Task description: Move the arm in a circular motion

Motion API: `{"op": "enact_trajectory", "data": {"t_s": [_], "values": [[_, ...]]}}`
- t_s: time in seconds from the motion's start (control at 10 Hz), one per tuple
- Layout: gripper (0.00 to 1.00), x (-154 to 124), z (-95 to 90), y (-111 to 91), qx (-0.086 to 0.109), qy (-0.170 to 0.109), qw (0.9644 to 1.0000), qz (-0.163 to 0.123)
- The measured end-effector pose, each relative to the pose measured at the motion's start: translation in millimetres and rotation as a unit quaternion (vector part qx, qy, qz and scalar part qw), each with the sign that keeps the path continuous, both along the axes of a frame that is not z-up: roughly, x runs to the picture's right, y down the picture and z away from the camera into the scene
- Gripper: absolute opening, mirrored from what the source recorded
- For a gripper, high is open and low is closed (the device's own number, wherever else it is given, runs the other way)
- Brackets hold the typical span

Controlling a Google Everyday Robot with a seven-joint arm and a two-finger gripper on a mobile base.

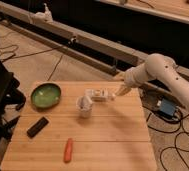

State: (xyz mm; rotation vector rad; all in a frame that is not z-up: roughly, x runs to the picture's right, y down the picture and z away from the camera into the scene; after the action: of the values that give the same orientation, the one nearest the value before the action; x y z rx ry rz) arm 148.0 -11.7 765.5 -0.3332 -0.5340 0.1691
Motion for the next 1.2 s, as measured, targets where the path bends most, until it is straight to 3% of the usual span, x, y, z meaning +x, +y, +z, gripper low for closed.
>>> {"op": "enact_trajectory", "data": {"t_s": [0.9, 1.0, 1.2], "values": [[0.62, 0.0, 0.0, 0.0, 0.000, 0.000, 1.0000, 0.000], [0.57, 0.0, 0.1, 0.2, 0.000, 0.000, 1.0000, -0.001], [0.38, 0.3, 0.4, -5.6, 0.010, 0.004, 0.9998, -0.015]]}}
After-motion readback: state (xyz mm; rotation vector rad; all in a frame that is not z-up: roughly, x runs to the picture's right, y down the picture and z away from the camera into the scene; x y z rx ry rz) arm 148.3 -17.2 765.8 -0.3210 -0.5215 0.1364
